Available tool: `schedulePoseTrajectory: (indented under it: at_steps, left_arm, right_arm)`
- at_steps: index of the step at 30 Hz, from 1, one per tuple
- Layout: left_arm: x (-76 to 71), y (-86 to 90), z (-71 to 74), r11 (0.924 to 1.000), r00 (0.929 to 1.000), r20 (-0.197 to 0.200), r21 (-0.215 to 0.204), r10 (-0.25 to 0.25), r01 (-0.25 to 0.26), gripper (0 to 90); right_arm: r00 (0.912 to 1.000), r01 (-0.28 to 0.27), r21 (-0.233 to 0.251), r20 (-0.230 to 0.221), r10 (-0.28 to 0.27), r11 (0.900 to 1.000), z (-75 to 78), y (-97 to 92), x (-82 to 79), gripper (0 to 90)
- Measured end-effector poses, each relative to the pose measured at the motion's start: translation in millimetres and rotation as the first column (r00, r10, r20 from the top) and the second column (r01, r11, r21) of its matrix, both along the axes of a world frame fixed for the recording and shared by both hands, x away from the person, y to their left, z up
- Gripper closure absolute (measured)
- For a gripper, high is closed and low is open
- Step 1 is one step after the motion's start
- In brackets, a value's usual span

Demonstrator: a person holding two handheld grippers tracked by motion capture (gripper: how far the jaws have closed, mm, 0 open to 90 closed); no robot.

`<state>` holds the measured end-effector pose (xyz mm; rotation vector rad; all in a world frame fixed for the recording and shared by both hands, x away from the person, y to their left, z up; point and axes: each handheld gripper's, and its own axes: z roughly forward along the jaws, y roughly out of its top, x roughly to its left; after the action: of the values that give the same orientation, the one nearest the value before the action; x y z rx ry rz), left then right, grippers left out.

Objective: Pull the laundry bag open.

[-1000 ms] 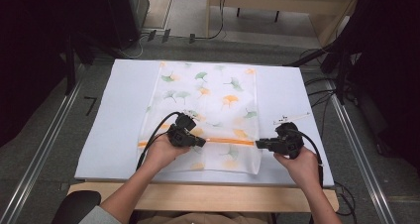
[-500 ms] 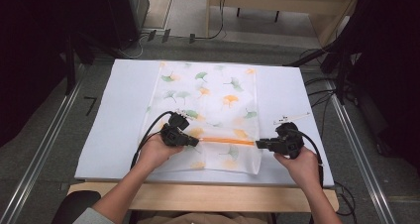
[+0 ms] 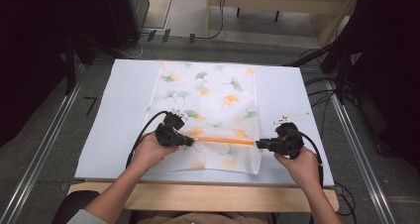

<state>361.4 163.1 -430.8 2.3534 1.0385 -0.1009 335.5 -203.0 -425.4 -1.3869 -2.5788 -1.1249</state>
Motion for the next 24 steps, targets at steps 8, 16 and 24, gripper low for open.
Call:
schedulePoseTrajectory:
  at_steps: [8, 16, 24]
  left_arm:
    - [0.6, 5.4, -0.6, 0.9997, 0.9998, 0.003, -0.013, 0.022, -0.022, 90.0]
    - [0.6, 6.8, 0.1, 0.9992, 0.9997, 0.0, -0.032, 0.025, -0.025, 90.0]
    - [1.3, 7.4, -1.8, 0.9992, 0.9996, -0.013, -0.031, 0.024, -0.024, 90.0]
  right_arm:
    - [1.0, -0.004, -0.003, 0.004, 0.004, 1.0, -0.1, 0.7, 0.3, 85.5]
    - [1.0, -0.001, 0.0, -0.003, 0.001, 1.0, -0.7, -0.3, 0.7, 85.5]
    - [1.0, -0.006, 0.001, -0.006, 0.006, 1.0, -1.1, -0.7, 1.0, 85.4]
